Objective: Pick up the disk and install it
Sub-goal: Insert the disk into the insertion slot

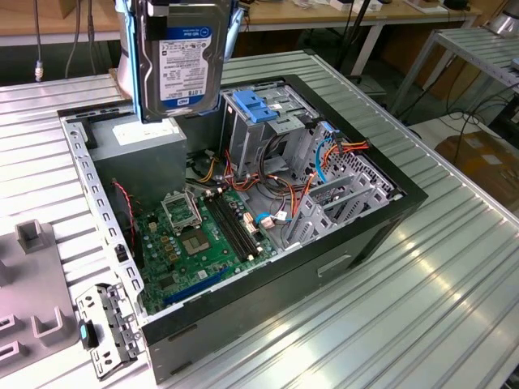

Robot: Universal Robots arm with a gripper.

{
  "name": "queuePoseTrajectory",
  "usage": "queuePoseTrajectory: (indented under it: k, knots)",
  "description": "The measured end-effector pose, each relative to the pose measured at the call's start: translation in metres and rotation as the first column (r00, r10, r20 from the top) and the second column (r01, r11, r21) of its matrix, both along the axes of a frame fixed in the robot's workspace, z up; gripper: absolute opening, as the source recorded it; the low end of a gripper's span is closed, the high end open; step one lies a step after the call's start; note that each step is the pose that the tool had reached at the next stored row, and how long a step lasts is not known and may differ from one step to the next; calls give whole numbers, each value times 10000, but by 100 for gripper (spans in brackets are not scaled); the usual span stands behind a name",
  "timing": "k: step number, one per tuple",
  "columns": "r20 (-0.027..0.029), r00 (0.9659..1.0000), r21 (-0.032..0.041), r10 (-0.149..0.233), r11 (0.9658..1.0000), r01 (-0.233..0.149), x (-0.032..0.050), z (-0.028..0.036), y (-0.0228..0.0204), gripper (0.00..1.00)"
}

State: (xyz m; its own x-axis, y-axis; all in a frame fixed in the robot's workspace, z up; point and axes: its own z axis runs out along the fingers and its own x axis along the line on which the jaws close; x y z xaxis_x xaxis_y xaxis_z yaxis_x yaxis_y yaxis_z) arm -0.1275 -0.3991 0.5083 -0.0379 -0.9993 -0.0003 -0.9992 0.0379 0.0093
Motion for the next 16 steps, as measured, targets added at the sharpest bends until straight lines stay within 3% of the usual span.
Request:
queuePoseTrajectory:
  k: [16]
  knots:
    - [0, 10000, 0, 0, 10000, 0, 0, 0, -81, 37]
